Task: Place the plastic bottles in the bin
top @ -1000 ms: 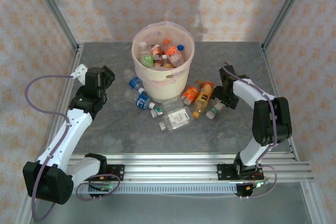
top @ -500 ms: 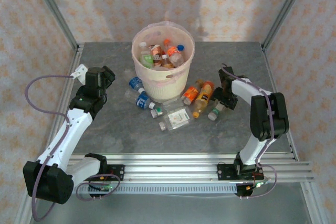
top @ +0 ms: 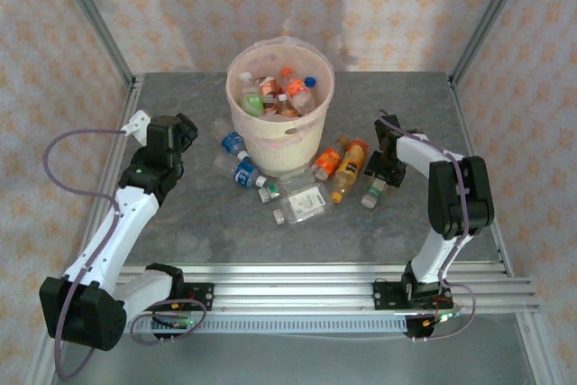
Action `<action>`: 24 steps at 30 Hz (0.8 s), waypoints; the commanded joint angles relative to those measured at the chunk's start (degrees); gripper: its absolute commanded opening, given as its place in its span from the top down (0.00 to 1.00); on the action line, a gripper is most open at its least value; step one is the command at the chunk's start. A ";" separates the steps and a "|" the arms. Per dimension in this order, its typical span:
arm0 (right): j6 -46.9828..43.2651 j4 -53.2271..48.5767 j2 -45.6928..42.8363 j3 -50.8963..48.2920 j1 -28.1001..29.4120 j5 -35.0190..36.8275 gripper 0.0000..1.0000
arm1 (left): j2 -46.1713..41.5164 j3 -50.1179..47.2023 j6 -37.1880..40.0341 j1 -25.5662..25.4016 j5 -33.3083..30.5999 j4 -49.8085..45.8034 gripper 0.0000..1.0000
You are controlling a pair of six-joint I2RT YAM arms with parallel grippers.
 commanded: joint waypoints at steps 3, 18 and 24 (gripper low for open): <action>-0.39 -4.09 -5.34 2.49 -0.25 3.14 0.53 | 0.49 2.22 -0.70 0.66 -0.69 -1.33 0.00; -1.60 -13.75 -19.21 16.59 2.77 0.86 0.59 | 0.93 1.53 -1.31 0.58 -0.46 -0.49 0.00; -2.68 -14.81 -17.86 28.44 5.86 -1.27 0.59 | 0.49 1.20 -1.40 0.64 -0.46 -0.37 0.00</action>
